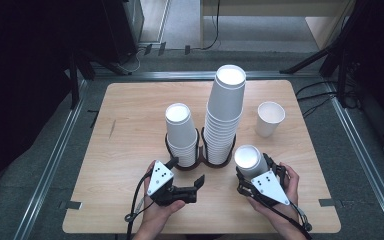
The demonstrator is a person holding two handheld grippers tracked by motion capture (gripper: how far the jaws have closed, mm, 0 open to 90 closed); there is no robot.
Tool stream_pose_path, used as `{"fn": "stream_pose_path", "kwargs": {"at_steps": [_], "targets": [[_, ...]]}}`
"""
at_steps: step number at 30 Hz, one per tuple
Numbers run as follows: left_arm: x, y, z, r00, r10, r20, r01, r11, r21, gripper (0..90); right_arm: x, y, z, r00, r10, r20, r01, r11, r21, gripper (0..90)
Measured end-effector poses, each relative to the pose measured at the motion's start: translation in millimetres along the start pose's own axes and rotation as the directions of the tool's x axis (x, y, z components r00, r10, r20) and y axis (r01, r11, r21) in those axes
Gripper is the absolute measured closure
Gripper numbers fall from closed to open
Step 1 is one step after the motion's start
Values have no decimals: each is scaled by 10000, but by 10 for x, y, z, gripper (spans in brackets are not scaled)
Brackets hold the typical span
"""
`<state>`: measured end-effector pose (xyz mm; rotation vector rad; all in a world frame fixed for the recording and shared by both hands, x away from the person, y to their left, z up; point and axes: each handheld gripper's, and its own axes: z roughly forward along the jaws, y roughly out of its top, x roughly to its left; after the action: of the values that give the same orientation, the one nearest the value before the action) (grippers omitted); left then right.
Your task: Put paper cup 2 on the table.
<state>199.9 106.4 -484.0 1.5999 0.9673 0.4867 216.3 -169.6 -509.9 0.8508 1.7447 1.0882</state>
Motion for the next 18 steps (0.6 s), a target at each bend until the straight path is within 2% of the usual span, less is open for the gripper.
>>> {"fn": "stream_pose_path", "kwargs": {"at_steps": [4, 7, 11, 12, 18], "targets": [[-30, 14, 2, 9997, -72, 219, 72, 10000, 14, 12, 110, 1, -4, 9982, -597, -54, 597, 9982, -53, 136], [-57, 25, 1, 9994, -43, 355, 39, 9999, 95, 12, 189, -3, -8, 9926, -1214, -21, 1213, 9926, -87, 136], [-95, 47, 0, 9973, -103, 729, 91, 9998, 172, 12, 280, -22, -6, 9777, -2093, 147, 2095, 9777, -141, 136], [-102, 53, -3, 9961, -182, 858, 165, 9997, 206, 12, 303, -27, -6, 9763, -2156, 170, 2159, 9763, -143, 136], [-121, 82, 13, 9894, -554, 1344, 492, 9976, 490, 12, 385, -55, 5, 9544, -2959, 399, 2969, 9546, -237, 136]]}}
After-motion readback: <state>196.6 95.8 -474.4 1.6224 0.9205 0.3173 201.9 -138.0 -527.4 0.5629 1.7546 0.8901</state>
